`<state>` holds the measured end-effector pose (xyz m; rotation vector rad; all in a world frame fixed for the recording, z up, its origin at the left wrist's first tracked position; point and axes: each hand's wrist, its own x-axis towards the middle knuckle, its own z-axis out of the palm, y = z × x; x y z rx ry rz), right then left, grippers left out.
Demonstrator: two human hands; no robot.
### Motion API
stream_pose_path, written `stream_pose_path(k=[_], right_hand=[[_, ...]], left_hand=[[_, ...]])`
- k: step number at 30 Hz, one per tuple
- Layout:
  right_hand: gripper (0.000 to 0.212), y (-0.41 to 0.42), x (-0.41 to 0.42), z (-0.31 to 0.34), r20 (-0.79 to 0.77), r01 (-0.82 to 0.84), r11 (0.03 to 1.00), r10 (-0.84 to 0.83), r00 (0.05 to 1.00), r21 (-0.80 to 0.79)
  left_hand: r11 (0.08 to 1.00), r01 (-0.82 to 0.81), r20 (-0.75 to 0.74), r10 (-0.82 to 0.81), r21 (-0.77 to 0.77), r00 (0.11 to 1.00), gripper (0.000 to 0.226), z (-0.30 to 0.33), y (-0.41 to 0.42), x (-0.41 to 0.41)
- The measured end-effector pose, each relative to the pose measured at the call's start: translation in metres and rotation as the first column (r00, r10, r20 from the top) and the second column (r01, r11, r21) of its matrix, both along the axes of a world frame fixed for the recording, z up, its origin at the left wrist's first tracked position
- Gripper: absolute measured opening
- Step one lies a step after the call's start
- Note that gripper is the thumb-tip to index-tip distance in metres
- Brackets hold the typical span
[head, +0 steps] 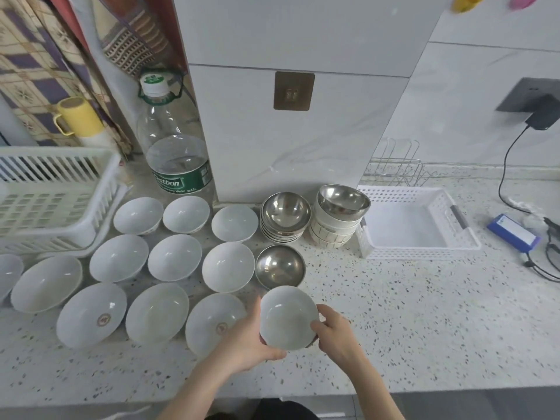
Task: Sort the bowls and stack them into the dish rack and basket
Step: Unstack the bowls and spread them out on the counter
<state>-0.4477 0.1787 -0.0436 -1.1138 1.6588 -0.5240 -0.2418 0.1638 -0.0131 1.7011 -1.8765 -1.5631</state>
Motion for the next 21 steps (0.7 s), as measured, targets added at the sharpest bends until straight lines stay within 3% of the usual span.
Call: stream_pose_path(k=[12, 21], right_hand=[[0.033, -0.014, -0.004, -0.016, 0.118, -0.186, 0.974, 0.171, 0.978, 0.131], [0.030, -0.013, -0.003, -0.011, 0.072, -0.268, 0.953, 0.260, 0.963, 0.141]], left_hand=[[0.999, 0.043, 0.386, -0.053, 0.033, 0.921, 0.095, 0.004, -0.001, -0.008], [0.999, 0.031, 0.396, -0.042, 0.035, 0.917, 0.102, 0.001, 0.001, -0.007]])
